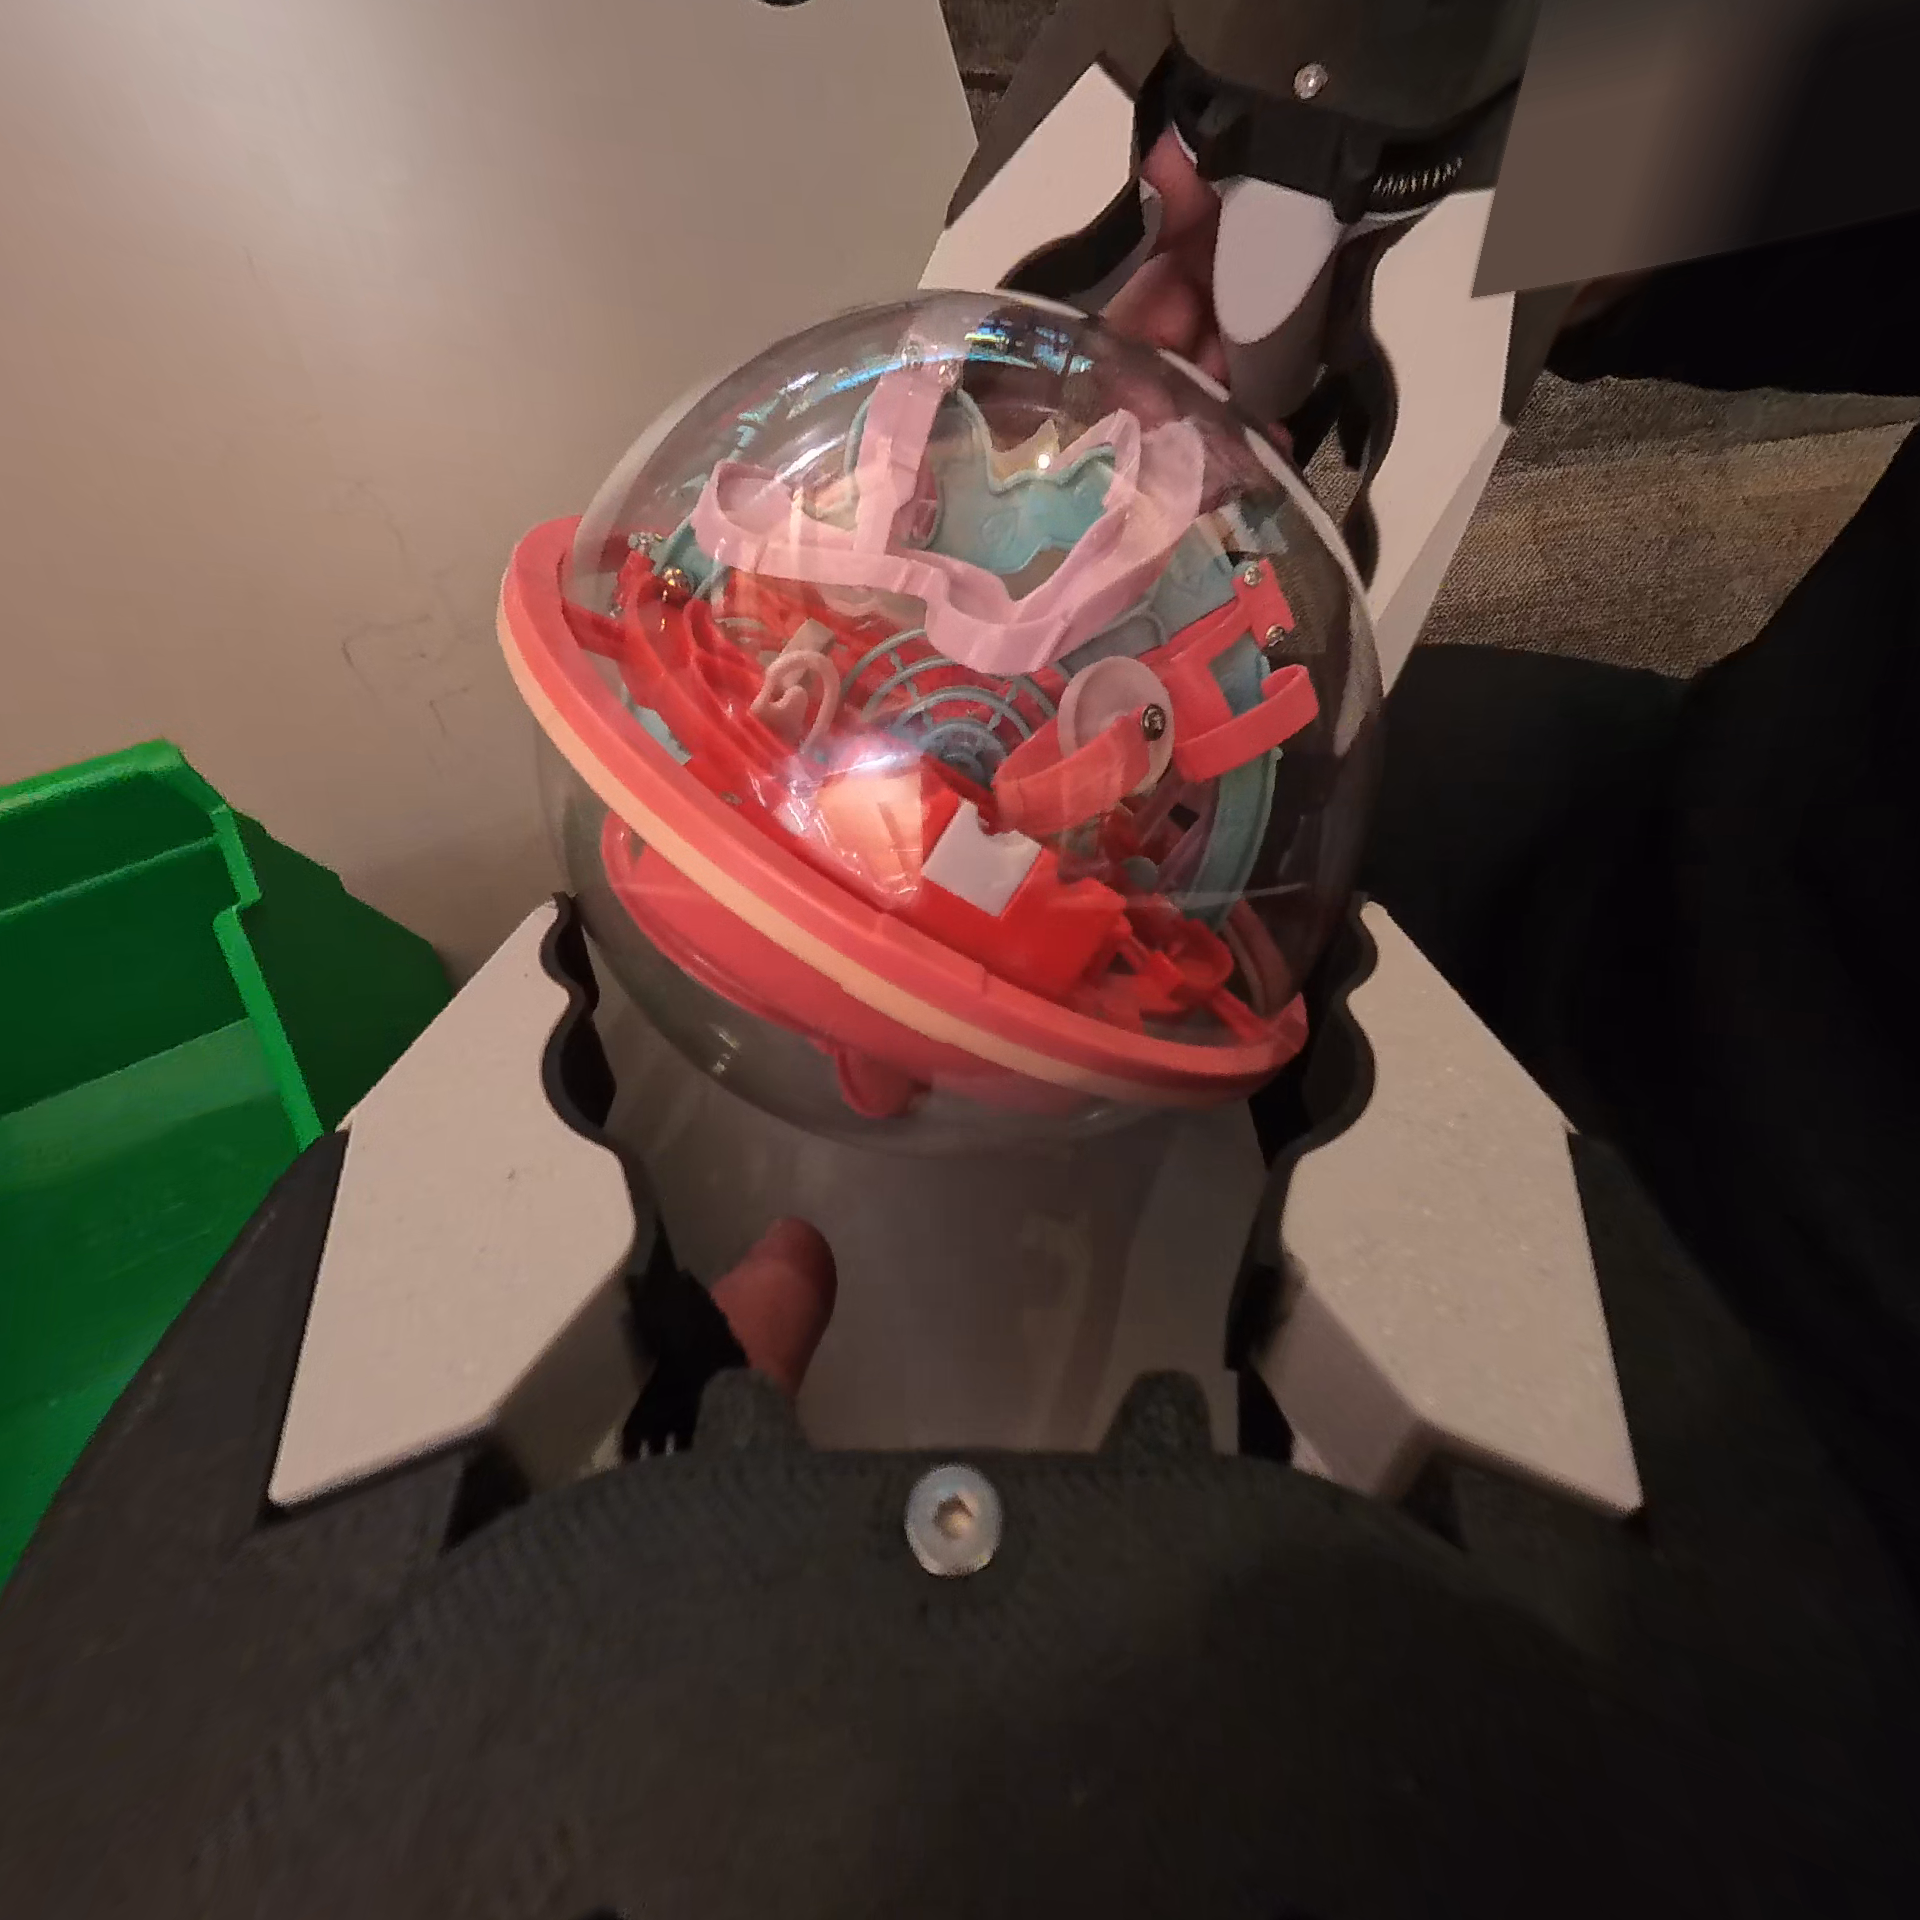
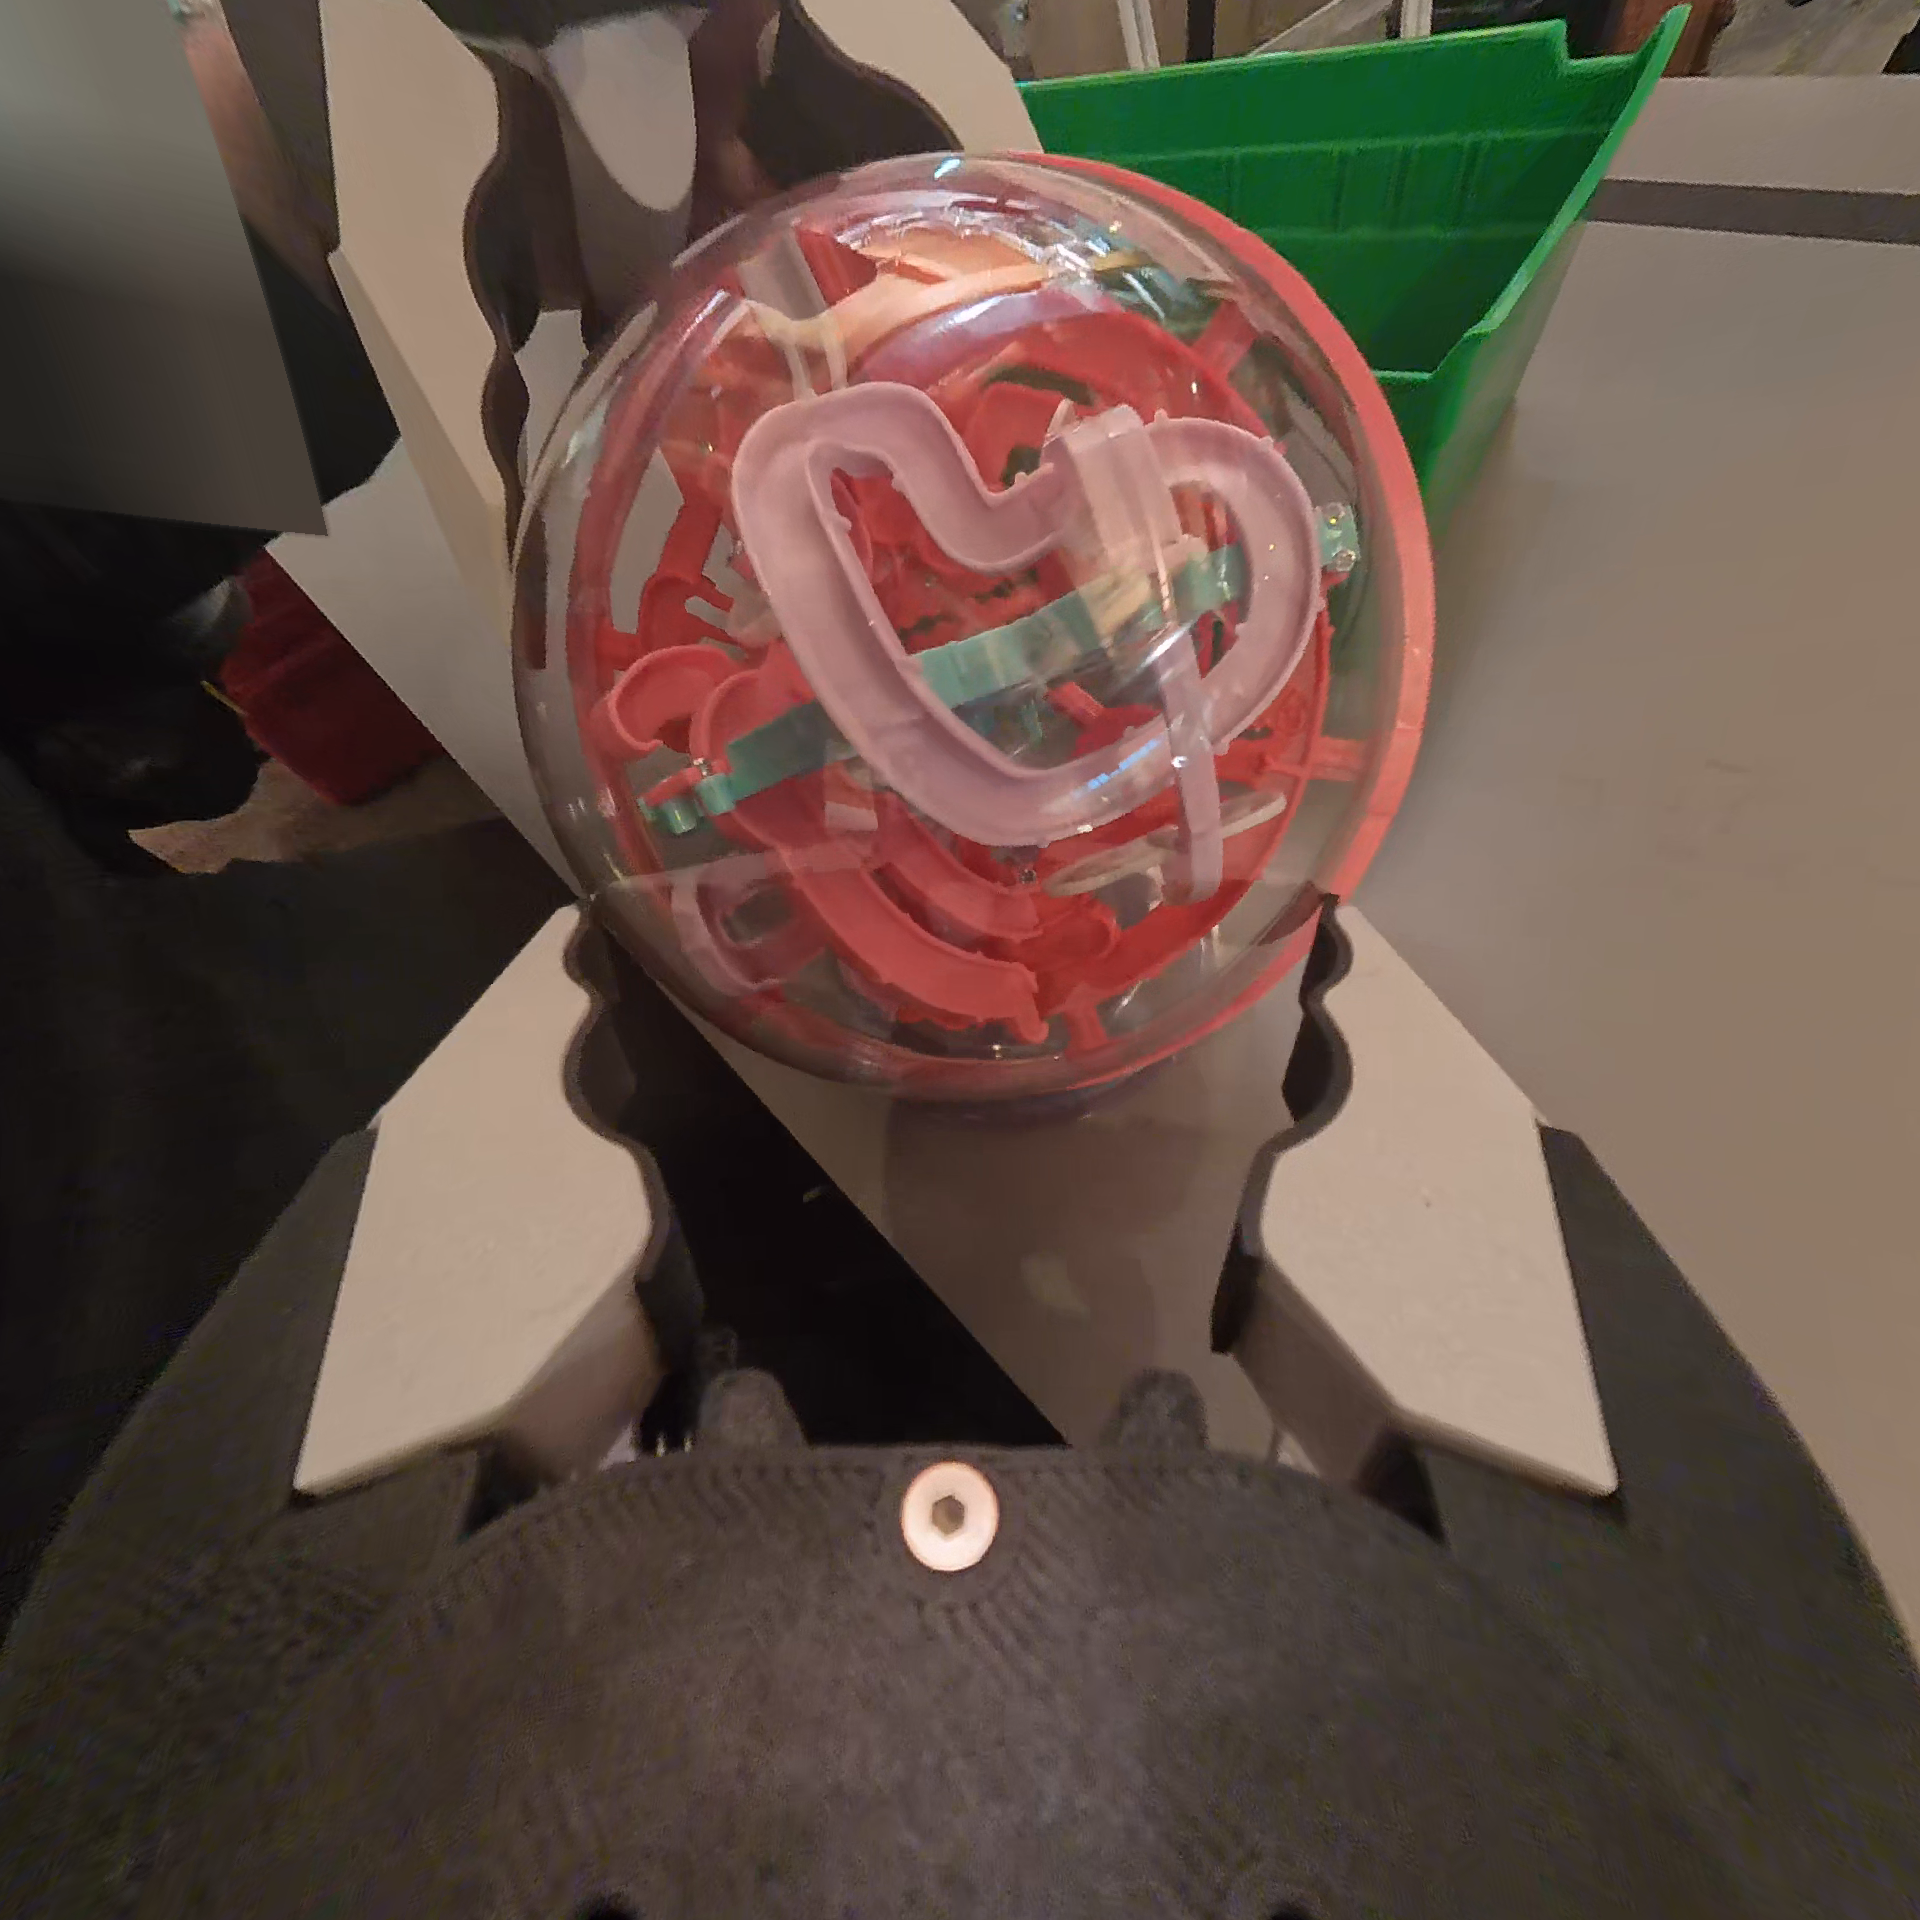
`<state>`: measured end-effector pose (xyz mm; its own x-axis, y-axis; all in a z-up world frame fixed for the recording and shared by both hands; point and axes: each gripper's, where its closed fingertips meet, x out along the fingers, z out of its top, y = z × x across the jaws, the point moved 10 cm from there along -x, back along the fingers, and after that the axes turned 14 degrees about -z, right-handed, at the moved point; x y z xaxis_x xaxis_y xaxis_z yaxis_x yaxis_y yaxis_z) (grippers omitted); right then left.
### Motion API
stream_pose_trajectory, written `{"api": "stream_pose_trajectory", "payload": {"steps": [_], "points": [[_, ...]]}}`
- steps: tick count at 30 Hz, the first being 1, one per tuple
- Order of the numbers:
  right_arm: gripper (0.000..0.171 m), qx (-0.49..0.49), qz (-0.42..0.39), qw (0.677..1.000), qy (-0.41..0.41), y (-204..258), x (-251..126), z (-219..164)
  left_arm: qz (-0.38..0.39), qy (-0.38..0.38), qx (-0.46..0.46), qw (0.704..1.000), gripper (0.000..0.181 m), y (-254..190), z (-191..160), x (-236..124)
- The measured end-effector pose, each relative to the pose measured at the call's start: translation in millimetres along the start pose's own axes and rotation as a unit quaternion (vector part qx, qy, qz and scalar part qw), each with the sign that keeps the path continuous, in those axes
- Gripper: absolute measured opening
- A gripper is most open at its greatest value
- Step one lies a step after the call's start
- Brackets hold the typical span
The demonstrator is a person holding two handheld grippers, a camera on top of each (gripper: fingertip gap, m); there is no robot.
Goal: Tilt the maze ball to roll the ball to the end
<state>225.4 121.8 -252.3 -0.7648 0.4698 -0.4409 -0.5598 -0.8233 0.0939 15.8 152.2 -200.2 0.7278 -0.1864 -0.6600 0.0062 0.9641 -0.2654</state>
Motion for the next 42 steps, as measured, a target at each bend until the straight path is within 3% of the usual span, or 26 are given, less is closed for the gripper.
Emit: {"api": "stream_pose_trajectory", "payload": {"steps": [24, 42], "points": [[0.129, 0.019, 0.006, 1.000, -0.009, -1, 7, -6, 0.030, 0.016, 0.009, 0.999, 0.138, -3, 9, 3], [0.128, 0.002, -0.009, 1.000, -0.001, 0, 3, 4, 0.000, -0.010, -0.024, 1.000, 0.139, 5, 1, 3]]}}
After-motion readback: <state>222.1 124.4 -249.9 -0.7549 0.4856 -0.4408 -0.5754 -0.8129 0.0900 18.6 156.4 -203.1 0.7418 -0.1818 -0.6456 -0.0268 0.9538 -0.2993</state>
